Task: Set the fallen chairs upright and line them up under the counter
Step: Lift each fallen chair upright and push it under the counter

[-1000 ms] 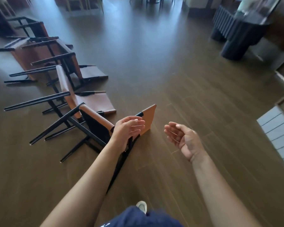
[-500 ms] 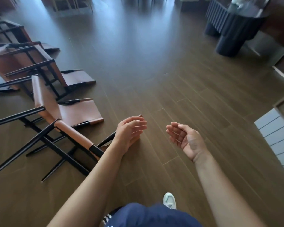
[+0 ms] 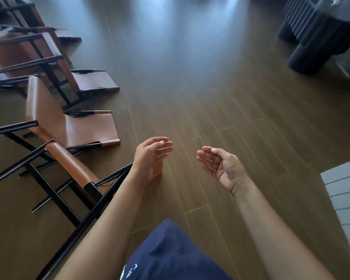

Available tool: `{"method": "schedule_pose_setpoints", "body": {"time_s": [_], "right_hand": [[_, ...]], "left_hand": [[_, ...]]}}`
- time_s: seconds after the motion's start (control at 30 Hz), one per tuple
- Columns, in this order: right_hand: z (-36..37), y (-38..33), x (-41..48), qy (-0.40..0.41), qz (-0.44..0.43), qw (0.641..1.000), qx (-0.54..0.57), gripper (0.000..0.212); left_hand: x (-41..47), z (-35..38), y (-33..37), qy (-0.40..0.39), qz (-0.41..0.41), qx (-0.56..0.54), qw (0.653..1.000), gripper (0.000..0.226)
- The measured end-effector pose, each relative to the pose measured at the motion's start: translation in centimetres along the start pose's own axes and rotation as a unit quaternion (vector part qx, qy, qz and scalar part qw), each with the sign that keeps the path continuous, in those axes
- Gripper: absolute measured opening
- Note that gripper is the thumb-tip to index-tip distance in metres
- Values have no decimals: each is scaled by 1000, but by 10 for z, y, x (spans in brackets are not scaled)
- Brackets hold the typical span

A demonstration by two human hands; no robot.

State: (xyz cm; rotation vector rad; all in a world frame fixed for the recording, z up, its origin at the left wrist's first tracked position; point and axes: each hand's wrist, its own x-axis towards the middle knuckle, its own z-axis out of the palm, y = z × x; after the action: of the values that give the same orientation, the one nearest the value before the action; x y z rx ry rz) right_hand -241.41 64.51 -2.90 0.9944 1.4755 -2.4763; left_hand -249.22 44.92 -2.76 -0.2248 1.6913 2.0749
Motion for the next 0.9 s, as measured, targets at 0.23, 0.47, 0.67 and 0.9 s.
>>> {"method": "schedule_pose_setpoints", "body": {"time_s": [0.23,0.47,0.67,0.9], "right_hand": [[19,-48,94,-17,24,1000,-10,23],[48,-94,173,-42,41,998,-30,22],[62,-121,231,-74,68,994,-46,22],[78,-160,309,-151,112,978,-95,23]], "left_hand": [[91,11,28,18,18,-12,1000,19],[163,23,59,30,8,16,999,19],[201,29,71,79,-5,19,997,20],[250,58,82,156,1,29,987,20]]}}
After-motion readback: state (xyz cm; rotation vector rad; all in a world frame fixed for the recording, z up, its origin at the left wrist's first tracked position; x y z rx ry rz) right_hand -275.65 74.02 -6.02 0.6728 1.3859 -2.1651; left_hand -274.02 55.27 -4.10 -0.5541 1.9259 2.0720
